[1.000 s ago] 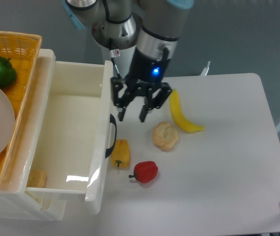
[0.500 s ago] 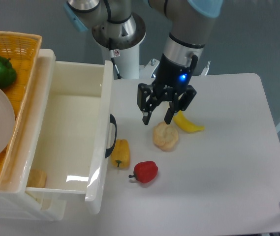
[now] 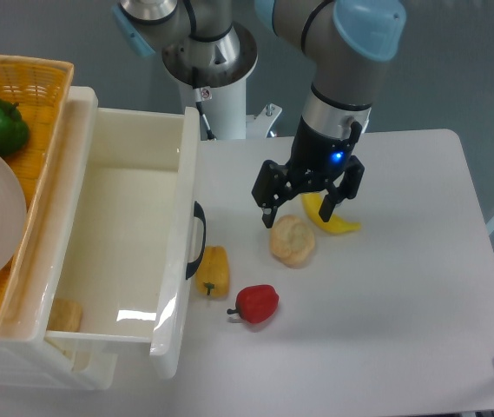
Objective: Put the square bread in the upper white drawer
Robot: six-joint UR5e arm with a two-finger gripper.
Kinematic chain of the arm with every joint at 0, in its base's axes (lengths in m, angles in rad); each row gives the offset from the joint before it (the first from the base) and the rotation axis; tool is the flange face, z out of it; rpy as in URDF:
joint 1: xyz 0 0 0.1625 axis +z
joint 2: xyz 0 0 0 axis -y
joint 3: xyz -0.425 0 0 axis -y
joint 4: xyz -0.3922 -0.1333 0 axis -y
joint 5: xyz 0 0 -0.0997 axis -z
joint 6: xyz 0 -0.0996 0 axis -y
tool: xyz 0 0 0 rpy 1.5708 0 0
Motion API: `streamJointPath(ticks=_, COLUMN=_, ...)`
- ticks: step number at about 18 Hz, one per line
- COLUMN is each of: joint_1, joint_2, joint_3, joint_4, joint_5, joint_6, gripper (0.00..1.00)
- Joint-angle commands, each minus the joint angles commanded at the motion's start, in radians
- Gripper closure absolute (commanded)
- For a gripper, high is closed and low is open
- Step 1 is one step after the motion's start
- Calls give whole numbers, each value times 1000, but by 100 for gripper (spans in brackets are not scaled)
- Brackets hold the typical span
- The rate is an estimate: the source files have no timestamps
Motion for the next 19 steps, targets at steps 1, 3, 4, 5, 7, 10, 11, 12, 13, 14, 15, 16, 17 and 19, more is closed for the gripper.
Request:
streamJointPath(ticks=1, joint_1=0, joint_2=-3, joint_3=0, joint_4=11, joint_5=2, joint_6=5, gripper=0)
streamJointPath(ticks=3, joint_1=2, joint_2=-11, joint_3=2, joint_4=29, joint_5=24, joint_6=46, gripper=0)
streamJointPath(ticks=4, joint_1=3, joint_2=-11, joint_3=0, joint_4=31, joint_5=46, joint_6=101, gripper=0)
streamJointPath(ticks=5, joint_1=5, joint_2=-11, joint_3=0, joint_4=31, joint_5=64, joint_6=173, gripper=0)
streamJointPath(ticks=7, joint_1=6, joint_2=-15, joint_3=-2, joint_4=29, joint_5=100, joint_6=279, gripper=0)
streamJointPath(ticks=10, joint_1=8, joint_2=-37, joint_3=8, joint_4=31, joint_5=162, joint_6=374, gripper=0)
streamJointPath(ticks=11, joint_1=8, joint_2=-46, joint_3=9, joint_4=31, joint_5=193, joint_6=423, gripper=0)
streamJointPath(ticks=12, joint_1=8, joint_2=-49, joint_3=6, joint_4=31, joint_5=218, joint_6=489, gripper=0)
streamJointPath(ticks=13, joint_1=8, joint_2=-49, joint_3=0, joint_4=31, joint_5=230, joint_6=552, gripper=0)
streamJointPath(ticks=14, joint_1=9, joint_2=-54, joint_3=-2, joint_4=29, joint_5=239, joint_6=592, gripper=0)
streamJointPath(ticks=15, joint_1=8, joint_2=-54, joint_3=-3, joint_4=29, joint_5=256, joint_6=607, gripper=0)
streamJointPath(ticks=16, joint_1=6, joint_2=-55, joint_3=-3, joint_4=29, joint_5=273, joint_6=609, gripper=0)
streamJointPath(ticks=17, joint_1=6, joint_2=-55, joint_3=-2, joint_4=31, joint_5=279, joint_6=611, gripper=0)
streamJointPath(ticks=19, joint_1=8, joint_2=-55, joint_3=-2, joint_4=29, joint_5=282, joint_6=611, gripper=0)
